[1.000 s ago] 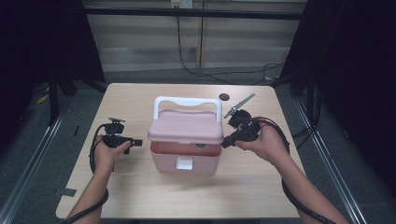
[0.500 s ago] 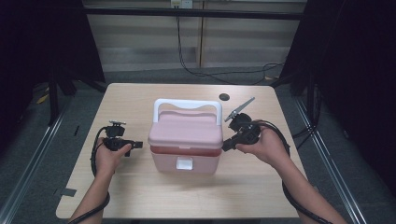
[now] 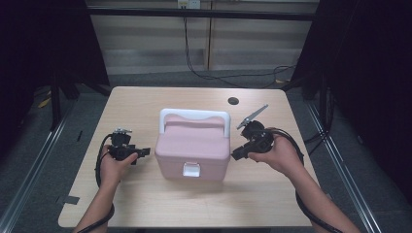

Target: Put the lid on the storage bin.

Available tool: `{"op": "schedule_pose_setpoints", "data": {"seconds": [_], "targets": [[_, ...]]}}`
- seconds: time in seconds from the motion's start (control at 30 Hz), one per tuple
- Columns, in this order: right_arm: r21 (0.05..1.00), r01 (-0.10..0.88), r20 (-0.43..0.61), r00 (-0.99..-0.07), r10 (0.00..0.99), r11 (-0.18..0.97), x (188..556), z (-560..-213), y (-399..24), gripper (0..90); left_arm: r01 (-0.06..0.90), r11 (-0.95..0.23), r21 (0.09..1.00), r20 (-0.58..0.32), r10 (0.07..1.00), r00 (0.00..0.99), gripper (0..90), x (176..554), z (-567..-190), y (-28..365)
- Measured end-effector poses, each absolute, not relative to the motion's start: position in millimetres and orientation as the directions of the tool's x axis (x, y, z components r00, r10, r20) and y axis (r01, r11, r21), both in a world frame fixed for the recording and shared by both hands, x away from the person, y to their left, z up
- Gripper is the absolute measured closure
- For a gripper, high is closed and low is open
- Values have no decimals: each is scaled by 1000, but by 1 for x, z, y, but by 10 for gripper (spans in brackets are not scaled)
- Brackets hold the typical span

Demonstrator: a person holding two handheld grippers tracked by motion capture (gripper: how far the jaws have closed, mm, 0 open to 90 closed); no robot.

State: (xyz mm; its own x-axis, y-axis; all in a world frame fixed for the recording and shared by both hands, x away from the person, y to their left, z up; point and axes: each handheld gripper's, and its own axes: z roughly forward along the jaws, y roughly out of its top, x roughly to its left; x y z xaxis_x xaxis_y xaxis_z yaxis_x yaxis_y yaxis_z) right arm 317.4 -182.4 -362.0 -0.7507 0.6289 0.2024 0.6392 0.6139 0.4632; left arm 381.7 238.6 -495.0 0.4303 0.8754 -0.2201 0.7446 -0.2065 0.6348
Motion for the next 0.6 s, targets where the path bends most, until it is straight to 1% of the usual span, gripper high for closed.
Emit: {"op": "schedule_pose_setpoints", "data": {"seconds": [0.13, 0.47, 0.6], "targets": [[469, 631, 192, -756, 626, 618, 317, -363, -184, 728, 716, -224, 661, -197, 869, 453, 264, 378, -498, 238], [491, 624, 164, -752, 639, 608, 318, -371, -191, 481, 673, -242, 699, -163, 862, 480, 214, 372, -503, 235], [489, 622, 159, -753, 639, 611, 319, -374, -193, 422, 662, -244, 709, -161, 858, 488, 205, 371, -504, 236]]}}
